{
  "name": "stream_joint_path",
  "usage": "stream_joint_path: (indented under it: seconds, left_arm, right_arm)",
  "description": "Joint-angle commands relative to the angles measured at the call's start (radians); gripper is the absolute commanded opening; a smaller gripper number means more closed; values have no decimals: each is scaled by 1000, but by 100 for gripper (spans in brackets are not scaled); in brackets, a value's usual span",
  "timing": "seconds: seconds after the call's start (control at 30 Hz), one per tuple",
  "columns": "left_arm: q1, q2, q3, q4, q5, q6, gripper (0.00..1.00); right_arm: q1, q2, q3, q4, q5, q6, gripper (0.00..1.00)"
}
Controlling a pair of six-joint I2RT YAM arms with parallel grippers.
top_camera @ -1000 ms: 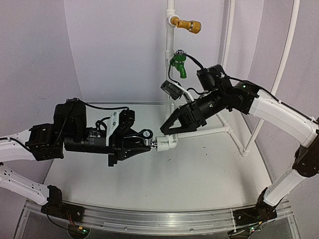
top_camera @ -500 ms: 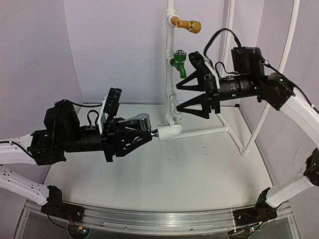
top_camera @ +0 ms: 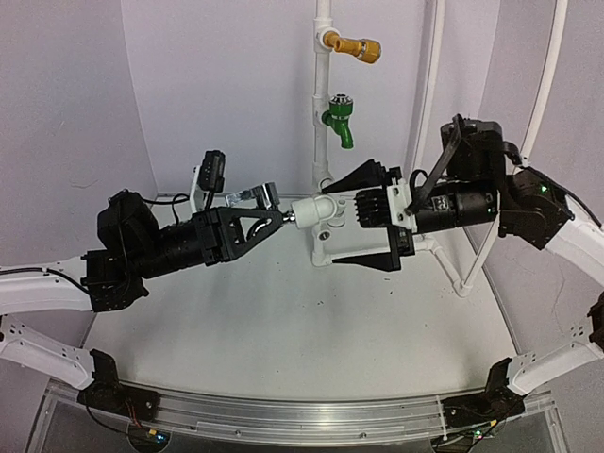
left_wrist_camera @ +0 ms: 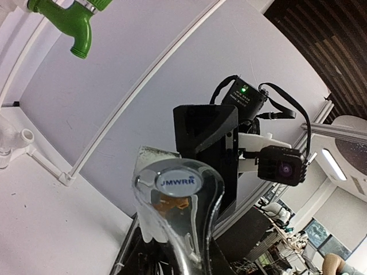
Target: Install the water faucets
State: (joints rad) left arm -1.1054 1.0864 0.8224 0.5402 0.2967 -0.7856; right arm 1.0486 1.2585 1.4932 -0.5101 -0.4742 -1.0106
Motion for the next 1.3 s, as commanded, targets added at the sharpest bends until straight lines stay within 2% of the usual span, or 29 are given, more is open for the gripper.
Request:
stream_joint_path:
  seconds: [0.0,0.1,0.17,0.33,0.43,0.57,0.7,0.8,0.87,1.27]
  left_arm:
    - [-2,23,25,179,126,-83,0]
    - [-2,48,47,185,191,-80,0]
    - [-2,63,51,196,226,-80,0]
    - [-2,63,54,224,260,-42,0]
    - [-2,39,67,165,236,69,0]
    - [-11,20,93,87,255,266,0]
    - [-78,1,136,-107,200,579,0]
    - [-157,17,179,-258,78,878,0]
    - [-189,38,204,-336,14,1006,0]
    - [-228,-3,186,-428,-227,1378,0]
  right_arm:
    - [26,5,2,49,97,-85,87]
    - [32,22,6,73,109,-44,84]
    - [35,30,9,75,107,-17,79]
    - [35,38,23,76,91,75,46]
    - [35,50,47,75,62,186,31]
    - [35,61,63,67,-22,344,18]
    - [36,80,83,44,-106,527,14]
    - [34,94,86,40,-184,643,14]
    - [30,105,92,39,-242,726,13]
    - [-114,242,85,28,-742,1196,7]
